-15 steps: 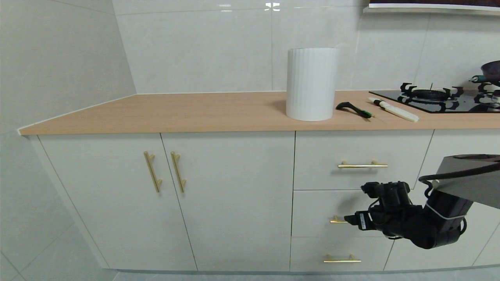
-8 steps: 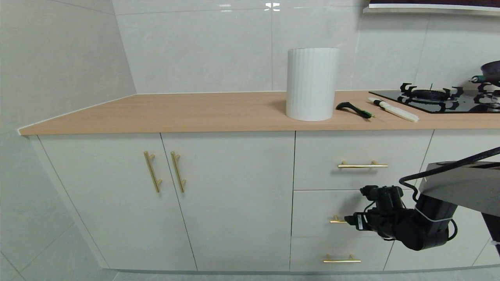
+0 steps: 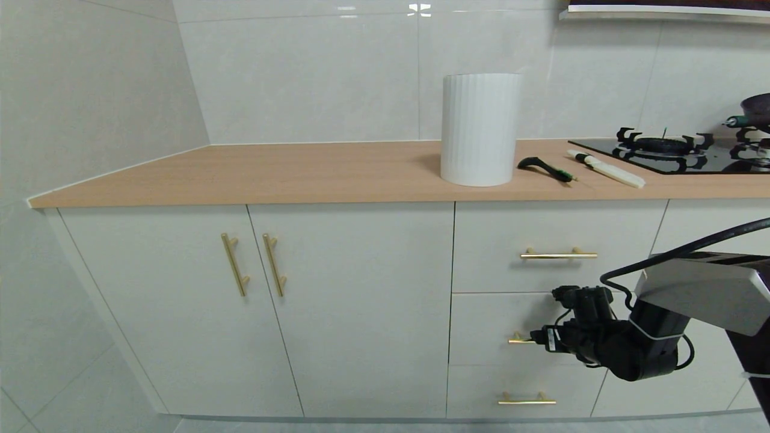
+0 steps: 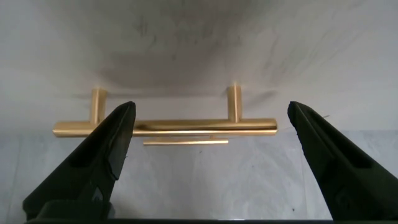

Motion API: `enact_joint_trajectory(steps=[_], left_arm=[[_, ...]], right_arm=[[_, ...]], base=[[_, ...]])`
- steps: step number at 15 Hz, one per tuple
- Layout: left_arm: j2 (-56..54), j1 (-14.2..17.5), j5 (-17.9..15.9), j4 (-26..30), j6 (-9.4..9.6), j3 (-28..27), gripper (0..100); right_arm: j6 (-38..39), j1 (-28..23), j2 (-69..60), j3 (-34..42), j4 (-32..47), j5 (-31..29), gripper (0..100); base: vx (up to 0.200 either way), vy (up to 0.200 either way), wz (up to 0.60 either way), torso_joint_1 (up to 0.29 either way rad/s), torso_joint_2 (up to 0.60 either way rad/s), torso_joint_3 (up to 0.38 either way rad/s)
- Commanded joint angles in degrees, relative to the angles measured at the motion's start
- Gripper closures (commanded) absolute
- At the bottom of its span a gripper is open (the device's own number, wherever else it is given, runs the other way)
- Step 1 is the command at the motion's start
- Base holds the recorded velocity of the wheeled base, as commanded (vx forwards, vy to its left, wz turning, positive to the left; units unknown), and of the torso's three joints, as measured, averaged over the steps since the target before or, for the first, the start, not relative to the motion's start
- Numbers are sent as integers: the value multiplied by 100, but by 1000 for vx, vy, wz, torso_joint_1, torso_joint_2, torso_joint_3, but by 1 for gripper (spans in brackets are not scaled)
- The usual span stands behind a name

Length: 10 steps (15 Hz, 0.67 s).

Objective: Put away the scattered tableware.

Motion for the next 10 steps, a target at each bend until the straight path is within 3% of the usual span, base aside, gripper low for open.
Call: enact_joint_trajectory(steps=[1, 10], left_arm=[[0, 1, 1, 0, 0, 0, 0], [0, 1, 1, 0, 0, 0, 0]], right_arm=[[-16, 2, 22, -16, 39, -1, 0], [-25, 11, -22, -86, 443, 7, 0]], base=[[0, 0, 0, 0, 0, 0], [0, 0, 0, 0, 0, 0]])
